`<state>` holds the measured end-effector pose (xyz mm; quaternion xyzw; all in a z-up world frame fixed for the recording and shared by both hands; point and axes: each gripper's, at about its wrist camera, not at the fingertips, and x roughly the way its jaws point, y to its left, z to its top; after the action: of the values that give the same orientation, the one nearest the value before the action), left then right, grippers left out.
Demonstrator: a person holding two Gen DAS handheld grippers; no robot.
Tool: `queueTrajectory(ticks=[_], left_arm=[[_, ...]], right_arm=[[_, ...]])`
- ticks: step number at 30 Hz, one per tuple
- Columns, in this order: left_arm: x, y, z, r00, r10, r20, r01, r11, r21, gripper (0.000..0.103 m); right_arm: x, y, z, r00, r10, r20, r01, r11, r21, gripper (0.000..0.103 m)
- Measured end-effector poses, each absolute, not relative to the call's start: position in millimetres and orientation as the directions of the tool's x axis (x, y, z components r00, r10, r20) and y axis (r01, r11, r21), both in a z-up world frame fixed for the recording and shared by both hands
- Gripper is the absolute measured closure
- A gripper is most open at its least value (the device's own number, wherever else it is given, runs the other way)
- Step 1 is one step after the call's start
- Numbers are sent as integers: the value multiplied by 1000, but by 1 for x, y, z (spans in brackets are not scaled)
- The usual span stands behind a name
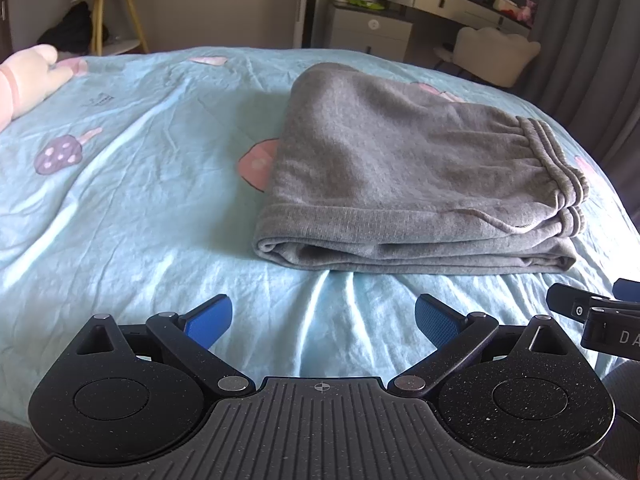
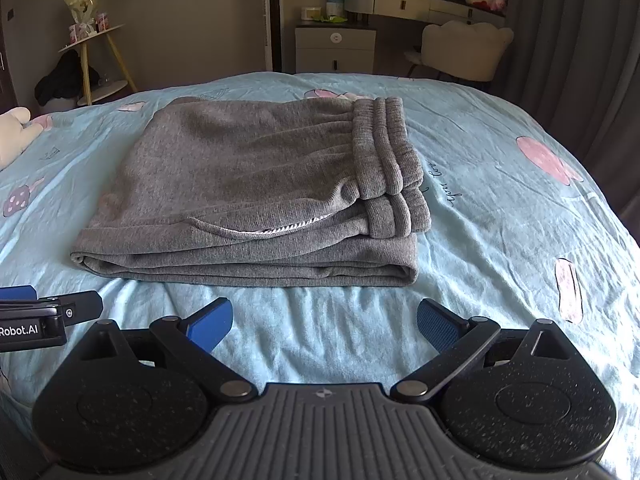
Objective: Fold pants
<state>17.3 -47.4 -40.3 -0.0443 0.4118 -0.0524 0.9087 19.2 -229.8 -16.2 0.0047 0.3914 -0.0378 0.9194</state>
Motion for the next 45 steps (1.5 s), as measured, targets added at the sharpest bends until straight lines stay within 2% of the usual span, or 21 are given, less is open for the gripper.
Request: queueTrajectory(ticks=[45], left_arm=[[14, -51, -40, 644, -187, -742, 108, 982, -153, 1]], right_arm=[[18, -231, -14, 692, -71, -719, 80, 997, -21, 4]])
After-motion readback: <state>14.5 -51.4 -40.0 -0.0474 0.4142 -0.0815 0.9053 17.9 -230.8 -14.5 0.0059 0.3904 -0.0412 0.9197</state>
